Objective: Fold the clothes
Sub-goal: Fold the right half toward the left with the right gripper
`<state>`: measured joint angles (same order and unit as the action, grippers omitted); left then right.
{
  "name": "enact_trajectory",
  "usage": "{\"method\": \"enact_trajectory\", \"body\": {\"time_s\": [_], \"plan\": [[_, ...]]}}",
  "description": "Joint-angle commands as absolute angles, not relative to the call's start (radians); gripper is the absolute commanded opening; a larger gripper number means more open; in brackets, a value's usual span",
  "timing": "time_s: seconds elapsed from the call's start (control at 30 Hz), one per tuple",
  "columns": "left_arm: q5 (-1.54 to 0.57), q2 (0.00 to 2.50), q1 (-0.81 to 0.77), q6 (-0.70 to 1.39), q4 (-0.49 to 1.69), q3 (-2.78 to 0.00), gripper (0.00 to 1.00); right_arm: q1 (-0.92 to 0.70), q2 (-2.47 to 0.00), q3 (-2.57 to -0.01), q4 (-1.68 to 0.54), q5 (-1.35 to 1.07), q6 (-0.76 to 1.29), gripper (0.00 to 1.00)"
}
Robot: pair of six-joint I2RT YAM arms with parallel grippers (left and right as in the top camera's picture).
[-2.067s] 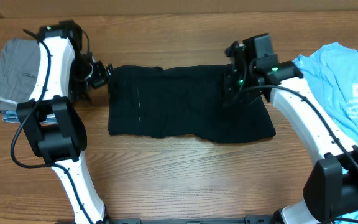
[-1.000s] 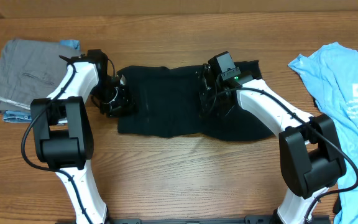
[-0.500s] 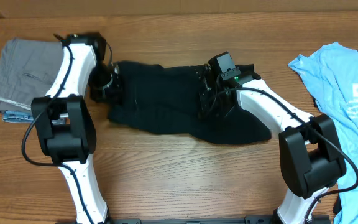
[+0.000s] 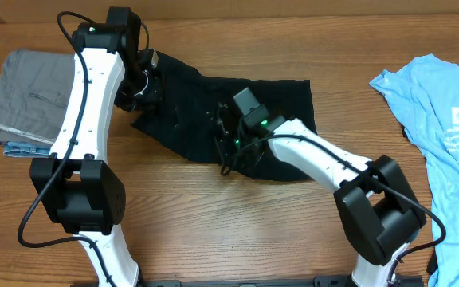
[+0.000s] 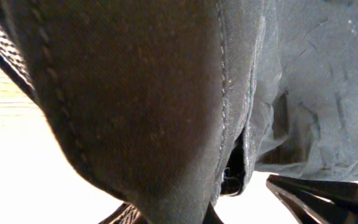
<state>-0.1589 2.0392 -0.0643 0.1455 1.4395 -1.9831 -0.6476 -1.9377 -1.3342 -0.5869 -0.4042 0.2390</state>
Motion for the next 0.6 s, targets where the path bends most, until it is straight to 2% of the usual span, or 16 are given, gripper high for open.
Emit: {"method": "enact_trajectory", "body": {"time_s": [0.0, 0.2, 0.37, 0.57], "plan": [[-0.148, 2.007, -0.068, 0.126, 1.448, -2.008, 0.04, -0.674, -1.974, -1.334, -0.567, -0.235, 0.271, 0.04], [-0.139, 2.007, -0.068, 0.107, 1.467, -2.008, 0.04, -0.68, -2.066, -1.334, -0.503, -0.173, 0.323, 0.04], [-0.115, 2.007, -0.068, 0.108, 1.47, -2.008, 0.04, -0.706, -2.136, -1.334, -0.46, -0.248, 0.397, 0.04], [-0.115, 2.007, -0.068, 0.108, 1.486, -2.008, 0.04, -0.678, -2.011, -1.403, -0.485, -0.224, 0.389, 0.04]]}}
